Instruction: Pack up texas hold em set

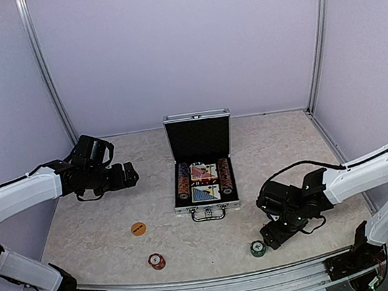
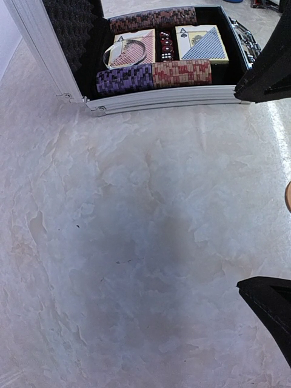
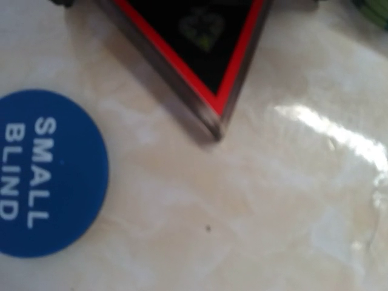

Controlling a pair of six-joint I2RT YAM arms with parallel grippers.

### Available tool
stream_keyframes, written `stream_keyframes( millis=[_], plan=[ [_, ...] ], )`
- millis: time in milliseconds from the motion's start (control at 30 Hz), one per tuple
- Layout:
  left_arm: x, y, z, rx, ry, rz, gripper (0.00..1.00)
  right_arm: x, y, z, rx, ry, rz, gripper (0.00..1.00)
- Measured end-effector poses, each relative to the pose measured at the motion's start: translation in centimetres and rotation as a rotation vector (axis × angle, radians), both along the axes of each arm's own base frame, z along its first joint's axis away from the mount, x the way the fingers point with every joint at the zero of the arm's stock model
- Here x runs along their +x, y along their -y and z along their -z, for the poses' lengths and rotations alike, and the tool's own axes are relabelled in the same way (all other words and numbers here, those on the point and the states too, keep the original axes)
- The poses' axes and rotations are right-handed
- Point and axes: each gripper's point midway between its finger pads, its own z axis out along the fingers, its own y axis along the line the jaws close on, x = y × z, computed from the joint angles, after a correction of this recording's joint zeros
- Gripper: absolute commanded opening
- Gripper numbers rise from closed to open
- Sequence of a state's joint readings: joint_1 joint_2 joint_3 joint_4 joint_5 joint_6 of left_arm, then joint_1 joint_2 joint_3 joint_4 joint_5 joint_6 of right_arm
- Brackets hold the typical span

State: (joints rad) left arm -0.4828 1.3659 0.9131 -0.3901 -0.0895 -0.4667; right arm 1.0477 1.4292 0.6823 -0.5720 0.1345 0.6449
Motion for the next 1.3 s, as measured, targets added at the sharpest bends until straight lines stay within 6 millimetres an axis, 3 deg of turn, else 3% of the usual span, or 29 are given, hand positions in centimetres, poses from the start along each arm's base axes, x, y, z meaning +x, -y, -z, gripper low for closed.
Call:
stream_keyframes(
  millis=[467,733,933,1100,1300],
  plan=[
    [0.00,0.00,0.00,0.000,0.000,0.000,0.99,-0.39,0.37,-0.01,-0.002,-0.015,0.002,0.84],
    [0.00,-0.01,0.00,0.000,0.000,-0.001,0.99,-0.34,0.52,0.08,-0.010,-0.014,0.001,0.77],
    [0.01,0.00,-0.01,0.000,0.000,-0.001,0.99,-0.30,0.58,0.10,-0.015,-0.013,0.000,0.63],
    [0.00,0.00,0.00,0.000,0.000,0.000,0.99,-0.49,0.42,0.10,-0.010,-0.023,-0.010,0.60],
    [0.01,0.00,-0.01,0.000,0.000,0.000,0.99,-0.47,0.47,0.10,-0.014,-0.021,-0.017,0.68]
  ],
)
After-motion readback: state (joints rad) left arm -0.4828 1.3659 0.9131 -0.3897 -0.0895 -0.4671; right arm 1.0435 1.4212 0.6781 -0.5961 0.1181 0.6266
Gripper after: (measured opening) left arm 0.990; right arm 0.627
